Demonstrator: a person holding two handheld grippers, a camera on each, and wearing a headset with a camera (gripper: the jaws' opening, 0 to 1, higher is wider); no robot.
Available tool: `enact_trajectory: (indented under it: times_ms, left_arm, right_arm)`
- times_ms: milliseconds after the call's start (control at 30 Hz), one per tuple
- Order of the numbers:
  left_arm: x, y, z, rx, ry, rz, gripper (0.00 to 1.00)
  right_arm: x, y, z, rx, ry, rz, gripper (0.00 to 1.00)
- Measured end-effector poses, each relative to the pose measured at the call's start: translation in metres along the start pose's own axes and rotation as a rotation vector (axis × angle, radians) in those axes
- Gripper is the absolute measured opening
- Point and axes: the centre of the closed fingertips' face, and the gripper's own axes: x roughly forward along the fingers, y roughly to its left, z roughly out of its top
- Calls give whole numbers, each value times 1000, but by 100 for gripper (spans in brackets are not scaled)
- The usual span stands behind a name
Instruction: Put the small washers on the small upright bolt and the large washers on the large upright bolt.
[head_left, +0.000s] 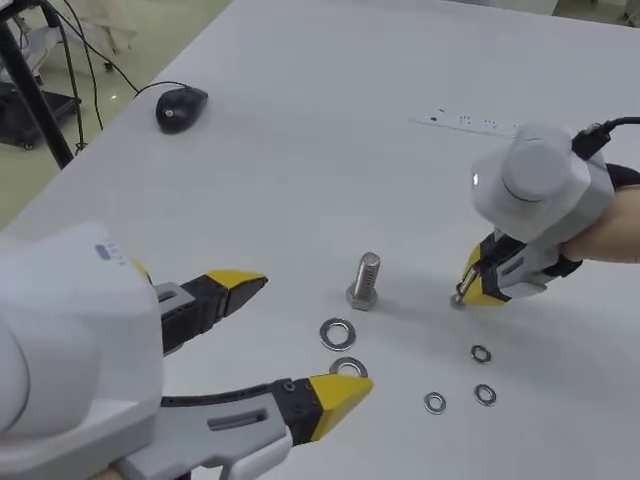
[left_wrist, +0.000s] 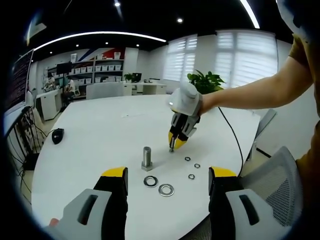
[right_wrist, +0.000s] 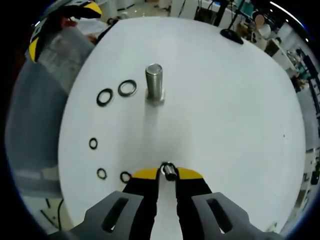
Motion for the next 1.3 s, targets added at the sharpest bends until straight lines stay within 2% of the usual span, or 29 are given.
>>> enact_trajectory:
  times_ms: [267, 367, 500, 667, 800, 967, 1300]
  left_arm:
    - [-1, 2, -2, -6, 2, 4, 64]
    - [-1, 2, -2, -2, 4, 6, 64]
    - [-3, 1, 0, 6, 1, 5, 65]
    - [-6, -3, 4, 20, -4, -2, 64]
    - [-8, -9, 10, 44, -12, -12, 64]
    - [-13, -19, 16, 65, -27, -30, 64]
    - [-23, -39, 26, 112, -61, -57, 65]
  right_arm:
    - [6, 3, -3, -6, 10, -3, 14]
    - [5, 0, -6, 2, 6, -8, 16]
    - [-4, -1, -6, 18, -5, -24, 16]
    - [-18, 5, -9, 22, -6, -41, 16]
    - [-28, 14, -10, 30, -11, -46, 16]
    - [-42, 34, -9, 42, -27, -42, 16]
    - [-42, 78, -17, 48, -19, -12, 16]
